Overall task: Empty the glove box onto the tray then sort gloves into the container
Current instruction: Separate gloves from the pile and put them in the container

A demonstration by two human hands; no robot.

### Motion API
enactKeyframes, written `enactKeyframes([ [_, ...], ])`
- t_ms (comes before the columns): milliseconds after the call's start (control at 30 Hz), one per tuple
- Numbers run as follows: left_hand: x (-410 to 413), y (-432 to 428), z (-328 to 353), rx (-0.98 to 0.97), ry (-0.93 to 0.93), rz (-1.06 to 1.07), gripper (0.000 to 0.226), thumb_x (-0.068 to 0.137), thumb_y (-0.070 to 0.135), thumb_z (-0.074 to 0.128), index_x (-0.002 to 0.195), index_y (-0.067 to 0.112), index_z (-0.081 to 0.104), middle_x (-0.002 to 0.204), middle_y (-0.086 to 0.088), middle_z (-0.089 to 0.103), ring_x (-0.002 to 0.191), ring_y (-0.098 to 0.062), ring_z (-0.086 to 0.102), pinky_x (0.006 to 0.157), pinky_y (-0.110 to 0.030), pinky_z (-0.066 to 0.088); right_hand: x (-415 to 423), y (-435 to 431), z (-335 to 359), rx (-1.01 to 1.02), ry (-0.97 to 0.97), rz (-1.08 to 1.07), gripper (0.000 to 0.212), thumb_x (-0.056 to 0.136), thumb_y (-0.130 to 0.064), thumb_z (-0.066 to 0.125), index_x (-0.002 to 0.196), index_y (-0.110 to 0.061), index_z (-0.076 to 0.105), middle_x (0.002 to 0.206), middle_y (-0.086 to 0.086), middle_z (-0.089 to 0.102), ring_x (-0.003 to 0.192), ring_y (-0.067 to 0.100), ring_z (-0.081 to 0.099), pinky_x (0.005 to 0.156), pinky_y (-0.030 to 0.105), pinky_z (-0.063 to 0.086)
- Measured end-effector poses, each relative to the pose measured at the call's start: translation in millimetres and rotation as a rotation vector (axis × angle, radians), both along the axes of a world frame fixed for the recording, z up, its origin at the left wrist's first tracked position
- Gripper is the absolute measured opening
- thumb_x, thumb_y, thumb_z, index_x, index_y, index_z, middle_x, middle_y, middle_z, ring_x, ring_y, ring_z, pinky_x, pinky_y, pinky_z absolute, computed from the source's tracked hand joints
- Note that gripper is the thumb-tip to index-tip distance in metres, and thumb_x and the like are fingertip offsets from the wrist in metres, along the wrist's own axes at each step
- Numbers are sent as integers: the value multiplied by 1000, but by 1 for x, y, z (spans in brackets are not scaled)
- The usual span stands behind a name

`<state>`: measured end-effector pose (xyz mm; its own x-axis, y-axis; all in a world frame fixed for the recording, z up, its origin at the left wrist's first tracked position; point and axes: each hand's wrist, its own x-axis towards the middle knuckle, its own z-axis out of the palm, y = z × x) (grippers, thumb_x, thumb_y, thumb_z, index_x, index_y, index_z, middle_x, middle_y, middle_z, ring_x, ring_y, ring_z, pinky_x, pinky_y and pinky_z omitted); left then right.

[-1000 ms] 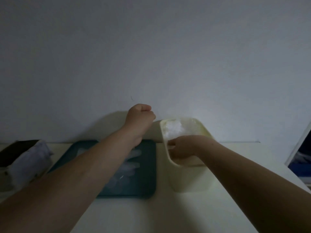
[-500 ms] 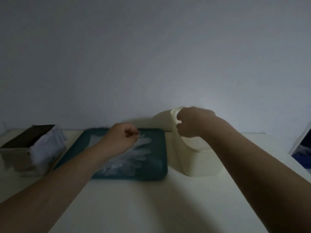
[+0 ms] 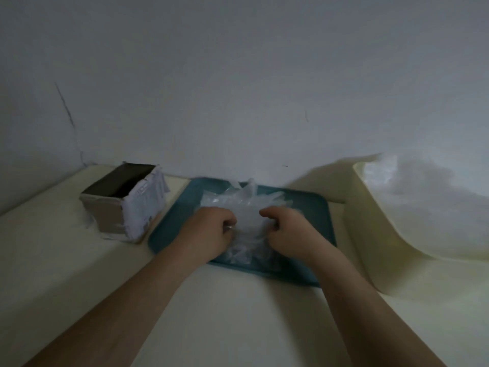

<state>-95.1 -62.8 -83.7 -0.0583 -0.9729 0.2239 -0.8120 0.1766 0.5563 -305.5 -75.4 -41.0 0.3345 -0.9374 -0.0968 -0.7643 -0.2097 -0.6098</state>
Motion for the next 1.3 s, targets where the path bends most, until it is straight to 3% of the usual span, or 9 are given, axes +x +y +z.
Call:
enactKeyframes([
  [100, -2, -4, 6, -6, 45, 7, 17, 89, 22, 72, 77, 35, 71, 80, 14, 72, 75, -4, 67, 72, -31, 59, 0, -5, -5, -24, -20, 27, 60, 92, -18, 63, 150, -23, 51, 142, 6, 61, 111, 16, 65, 89, 15, 46],
  [267, -11, -5, 34, -18, 132, -18, 15, 85, 21, 74, 73, 30, 70, 81, 14, 72, 80, -2, 67, 78, -33, 58, 2, -7, 5, -240, 21, 183, 88, 74, -46, 88, 151, -30, 48, 158, -7, 44, 146, 13, 38, 121, 29, 29],
  [467, -18, 12, 75, 6, 387, -81, 15, 85, 41, 82, 89, 28, 75, 86, 12, 78, 81, -3, 73, 73, -21, 59, 12, -4, 9, -328, -355, 81, 7, 89, -28, 78, 94, -24, 76, 83, -10, 77, 74, 2, 69, 69, 21, 51],
  [600, 2, 12, 82, 140, 673, -107, 48, 68, 47, 92, 107, 24, 76, 98, 4, 80, 93, -11, 76, 84, -30, 59, 5, -4, 16, 13, -783, -118, 24, 95, -20, 73, 83, 1, 73, 70, 13, 74, 63, 22, 67, 73, 42, 59],
  [733, 1, 8, 73, 198, 950, -40, 24, 80, 20, 82, 92, 1, 74, 88, -10, 74, 85, -19, 71, 83, -34, 60, 4, -3, 19, 357, -992, -177, 19, 98, -17, 68, 89, 0, 72, 69, 14, 63, 59, 23, 59, 64, 40, 61],
  [900, 7, 11, 83, 230, 1060, -14, 3, 92, 9, 73, 92, 7, 72, 88, -16, 74, 77, -25, 77, 63, -29, 61, -6, -14, 15, 239, -1000, -401, 19, 102, -16, 61, 94, -2, 72, 79, 21, 71, 56, 27, 63, 52, 32, 53],
  [1100, 7, 17, 80, 362, 1201, -287, 15, 83, 10, 73, 71, 19, 70, 75, -8, 66, 58, -23, 67, 51, -30, 53, -15, -12, 21, 552, -899, -116, 76, 84, -81, 54, 127, -21, 72, 125, 1, 74, 120, 22, 68, 108, 50, 49],
  [1233, 5, 9, 67, 312, 1047, -302, 7, 82, 22, 80, 81, 18, 74, 88, -11, 69, 72, -23, 66, 60, -33, 57, -7, 0, 18, 665, -1086, 114, 44, 103, -33, 57, 132, -1, 65, 131, 28, 66, 121, 37, 65, 110, 57, 47],
  [1300, 6, 4, 62, 276, 926, -208, 6, 87, 21, 78, 87, 16, 74, 87, -14, 75, 62, -24, 62, 56, -31, 54, -4, -4, 15, 589, -1150, -73, 27, 99, -20, 64, 111, 2, 74, 106, 28, 71, 88, 35, 71, 80, 44, 62],
])
